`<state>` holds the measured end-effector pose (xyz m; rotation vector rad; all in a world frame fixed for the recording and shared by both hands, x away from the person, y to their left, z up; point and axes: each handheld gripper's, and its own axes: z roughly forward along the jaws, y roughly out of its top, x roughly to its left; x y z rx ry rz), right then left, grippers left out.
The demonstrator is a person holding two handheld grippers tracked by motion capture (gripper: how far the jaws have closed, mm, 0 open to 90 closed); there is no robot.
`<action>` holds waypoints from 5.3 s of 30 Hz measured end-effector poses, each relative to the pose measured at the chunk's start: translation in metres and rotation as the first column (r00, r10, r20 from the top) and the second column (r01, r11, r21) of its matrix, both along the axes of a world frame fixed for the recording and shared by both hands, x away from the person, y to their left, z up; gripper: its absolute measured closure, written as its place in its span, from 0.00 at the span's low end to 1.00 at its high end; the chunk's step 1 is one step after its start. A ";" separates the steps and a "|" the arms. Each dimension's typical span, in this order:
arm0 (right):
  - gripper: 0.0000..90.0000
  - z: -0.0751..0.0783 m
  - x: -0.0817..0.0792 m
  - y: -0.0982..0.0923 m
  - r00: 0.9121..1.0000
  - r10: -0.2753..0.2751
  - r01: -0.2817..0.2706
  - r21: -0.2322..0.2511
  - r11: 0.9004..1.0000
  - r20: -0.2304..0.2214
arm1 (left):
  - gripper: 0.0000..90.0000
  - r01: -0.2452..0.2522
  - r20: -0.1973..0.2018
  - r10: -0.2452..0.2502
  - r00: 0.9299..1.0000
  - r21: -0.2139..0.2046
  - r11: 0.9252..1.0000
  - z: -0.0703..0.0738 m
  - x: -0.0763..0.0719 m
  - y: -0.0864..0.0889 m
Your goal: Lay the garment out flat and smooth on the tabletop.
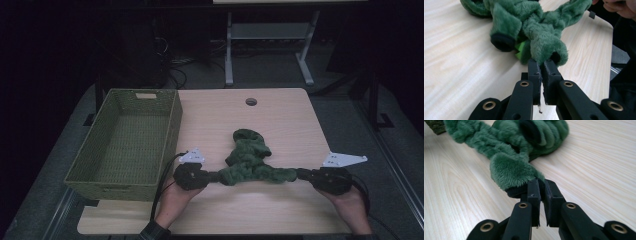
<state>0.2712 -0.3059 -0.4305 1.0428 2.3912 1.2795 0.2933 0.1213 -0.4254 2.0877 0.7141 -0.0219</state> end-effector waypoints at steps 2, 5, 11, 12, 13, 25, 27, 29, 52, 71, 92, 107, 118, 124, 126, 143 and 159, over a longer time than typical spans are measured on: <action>0.93 0.000 -0.002 -0.004 1.000 -0.003 0.003 0.000 1.000 -0.002 | 0.95 0.000 -0.015 0.000 1.000 0.010 1.000 -0.003 -0.003 0.000; 0.93 -0.003 -0.005 -0.005 1.000 0.008 -0.008 -0.003 1.000 -0.015 | 0.95 -0.001 -0.040 0.002 0.999 0.034 0.999 -0.010 -0.007 0.002; 0.93 -0.015 -0.008 0.004 0.998 0.037 -0.039 -0.031 0.999 -0.060 | 0.95 -0.002 -0.076 0.009 0.997 0.096 0.995 -0.023 -0.008 0.003; 0.93 -0.019 -0.008 0.006 0.996 0.041 -0.044 -0.038 0.998 -0.076 | 0.95 0.003 -0.086 0.007 0.996 0.118 0.993 -0.026 -0.008 0.003; 0.93 -0.019 -0.008 0.006 0.996 0.041 -0.044 -0.038 0.998 -0.076 | 0.95 0.003 -0.086 0.007 0.996 0.118 0.993 -0.026 -0.008 0.003; 0.75 -0.027 -0.010 0.005 0.994 0.034 -0.040 -0.054 0.998 -0.099 | 0.76 -0.016 -0.069 0.029 0.997 0.180 0.984 -0.025 -0.008 0.002; 0.72 -0.022 -0.009 0.002 0.995 0.028 -0.031 -0.037 0.999 -0.093 | 0.73 -0.034 -0.049 0.042 0.998 0.160 0.987 -0.016 -0.009 0.005; 0.71 -0.020 -0.009 0.001 0.996 0.027 -0.029 -0.033 0.999 -0.080 | 0.72 -0.033 -0.044 0.040 0.998 0.151 0.988 -0.014 -0.008 0.006; 0.60 0.016 0.038 0.048 0.997 0.074 -0.073 0.038 0.997 -0.036 | 0.53 -0.019 0.012 0.017 1.000 0.133 0.991 -0.007 0.045 -0.029; 0.64 0.012 0.065 0.093 0.993 0.105 -0.105 0.006 0.994 -0.058 | 0.68 0.041 -0.001 -0.041 0.999 0.126 0.991 -0.024 0.061 -0.043; 0.94 0.038 0.065 0.073 0.994 0.080 -0.080 -0.008 0.997 0.073 | 0.91 -0.048 0.126 0.038 0.991 0.080 0.996 0.031 0.067 -0.026; 0.95 0.009 0.100 0.068 0.999 0.049 -0.049 -0.031 0.998 -0.020 | 0.91 -0.109 0.030 0.106 0.994 0.185 0.977 -0.002 0.102 -0.032; 0.93 -0.028 0.110 0.069 0.987 0.025 -0.040 -0.087 0.995 -0.159 | 0.87 -0.085 -0.021 0.093 0.995 0.240 0.967 -0.025 0.114 -0.041; 0.72 -0.014 0.106 0.065 0.992 0.018 -0.027 -0.072 0.997 -0.122 | 0.63 -0.112 0.007 0.112 0.994 0.165 0.980 -0.007 0.111 -0.032; 0.72 -0.005 0.104 0.063 0.996 0.014 -0.019 -0.055 0.998 -0.090 | 0.62 -0.115 0.022 0.113 0.993 0.146 0.983 0.002 0.111 -0.029; 0.71 0.023 0.146 0.087 0.998 0.040 -0.040 -0.002 0.999 -0.041 | 0.61 -0.107 0.062 0.100 0.993 0.123 0.987 -0.006 0.157 -0.049; 0.69 0.010 0.161 0.106 0.994 0.060 -0.061 -0.013 0.998 -0.094 | 0.99 -0.018 0.058 0.012 0.998 0.110 0.994 -0.021 0.172 -0.073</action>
